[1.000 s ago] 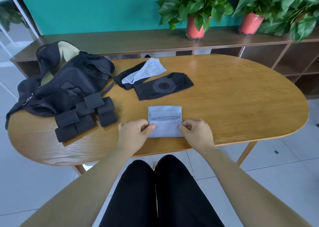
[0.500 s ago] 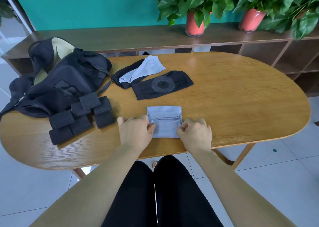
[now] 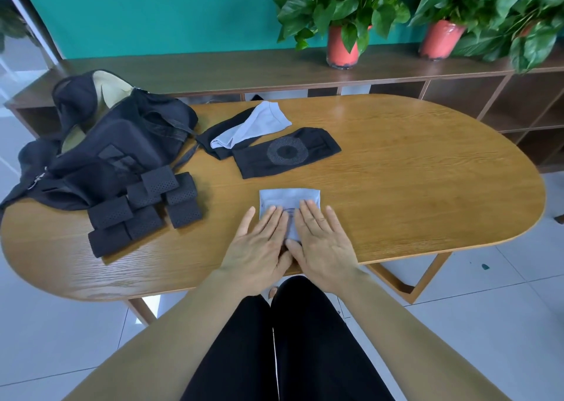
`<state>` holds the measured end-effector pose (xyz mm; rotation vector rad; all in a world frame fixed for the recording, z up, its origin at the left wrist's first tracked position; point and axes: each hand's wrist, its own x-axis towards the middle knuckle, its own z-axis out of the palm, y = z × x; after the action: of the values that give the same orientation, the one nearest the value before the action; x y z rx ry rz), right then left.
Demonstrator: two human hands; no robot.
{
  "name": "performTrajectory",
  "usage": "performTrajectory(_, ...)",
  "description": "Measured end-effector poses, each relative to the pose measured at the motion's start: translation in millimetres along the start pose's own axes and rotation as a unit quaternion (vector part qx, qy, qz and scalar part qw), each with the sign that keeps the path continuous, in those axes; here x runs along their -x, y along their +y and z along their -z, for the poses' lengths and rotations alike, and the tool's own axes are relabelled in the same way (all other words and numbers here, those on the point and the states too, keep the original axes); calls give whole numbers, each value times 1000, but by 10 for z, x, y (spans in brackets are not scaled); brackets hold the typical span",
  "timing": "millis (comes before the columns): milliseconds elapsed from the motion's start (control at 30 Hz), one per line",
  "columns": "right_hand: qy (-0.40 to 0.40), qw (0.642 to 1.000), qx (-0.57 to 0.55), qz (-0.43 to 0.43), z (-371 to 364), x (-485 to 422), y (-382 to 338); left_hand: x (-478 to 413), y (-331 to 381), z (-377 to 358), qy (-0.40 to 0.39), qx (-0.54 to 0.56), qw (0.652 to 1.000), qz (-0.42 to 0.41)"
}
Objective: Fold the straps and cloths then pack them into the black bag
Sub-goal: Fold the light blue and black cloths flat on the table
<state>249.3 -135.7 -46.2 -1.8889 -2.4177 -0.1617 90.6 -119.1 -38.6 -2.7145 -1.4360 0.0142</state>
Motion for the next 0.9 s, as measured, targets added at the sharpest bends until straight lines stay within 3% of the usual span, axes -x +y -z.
performTrajectory(100, -42, 999, -23, 9, -53, 60, 116, 17, -104, -23, -6, 5, 1000, -14)
performTrajectory(300, -29, 999, -34, 31, -48, 174, 251, 36, -286, -45, 0, 9, 999, -53)
performTrajectory(467, 6, 996, -47, 82, -42, 388, 348, 209, -301, 49, -17, 7, 996, -88)
performTrajectory(633, 80, 988, -88, 95, 37, 418, 373, 268, -292, 115, 65, 37, 990, -122)
performTrajectory(800, 66, 988, -133, 49, 207, 251, 420, 212, -313, 245, 29, 173, 984, -40)
performTrajectory(900, 33, 969, -244, -36, 278, 124, 462, 124, -341, 326, 7, 272, 962, 29)
